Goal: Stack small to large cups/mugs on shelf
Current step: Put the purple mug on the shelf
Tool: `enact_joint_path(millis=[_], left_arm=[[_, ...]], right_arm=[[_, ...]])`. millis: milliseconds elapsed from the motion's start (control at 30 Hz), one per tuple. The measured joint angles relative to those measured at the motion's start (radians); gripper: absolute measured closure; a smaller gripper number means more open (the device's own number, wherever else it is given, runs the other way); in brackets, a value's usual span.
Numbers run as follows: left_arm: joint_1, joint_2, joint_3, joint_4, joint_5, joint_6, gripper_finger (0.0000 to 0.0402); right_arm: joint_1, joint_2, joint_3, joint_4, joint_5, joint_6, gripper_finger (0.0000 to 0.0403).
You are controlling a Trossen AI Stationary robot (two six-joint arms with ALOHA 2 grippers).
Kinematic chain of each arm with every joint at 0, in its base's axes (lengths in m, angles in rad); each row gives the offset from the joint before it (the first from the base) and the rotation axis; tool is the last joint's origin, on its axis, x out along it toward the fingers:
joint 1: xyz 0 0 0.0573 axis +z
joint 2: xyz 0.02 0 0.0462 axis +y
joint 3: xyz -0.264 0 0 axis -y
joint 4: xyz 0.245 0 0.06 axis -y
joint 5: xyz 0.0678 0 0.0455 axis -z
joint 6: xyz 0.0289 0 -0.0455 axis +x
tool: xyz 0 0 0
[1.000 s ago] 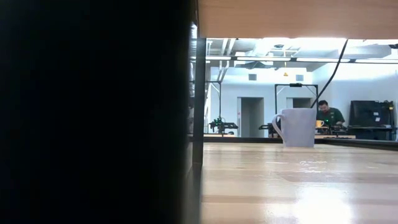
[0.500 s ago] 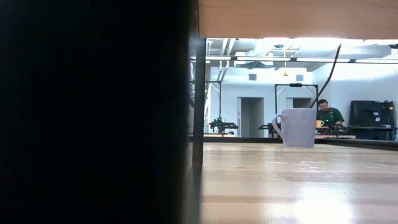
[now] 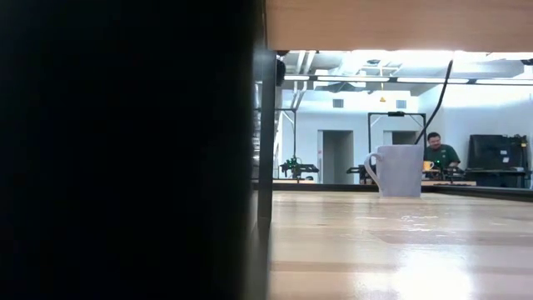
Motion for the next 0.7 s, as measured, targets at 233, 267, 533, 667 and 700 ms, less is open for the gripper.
enact_joint_path(millis=[233, 267, 533, 667, 700], left_arm=[[0.000, 0.000, 0.000, 0.000, 0.000, 0.000, 0.0294], [0.000, 0.000, 0.000, 0.000, 0.000, 0.000, 0.0294], [0.000, 0.000, 0.000, 0.000, 0.000, -0.001, 0.0294], [0.000, 0.000, 0.000, 0.000, 0.000, -0.001, 0.0294], [0.000, 0.000, 0.000, 0.000, 0.000, -0.001, 0.0294]], right_arm=[[0.031, 0.038, 0.003, -0.013, 0.055, 0.001, 0.0163], [0.034, 0.041, -0.001, -0.029, 0.056, 0.003, 0.0163], [0.036, 0.041, 0.000, -0.042, 0.162, 0.015, 0.0163], [0.038, 0.041, 0.000, -0.066, 0.163, 0.034, 0.0163], [0.038, 0.041, 0.000, -0.069, 0.163, 0.035, 0.0163]])
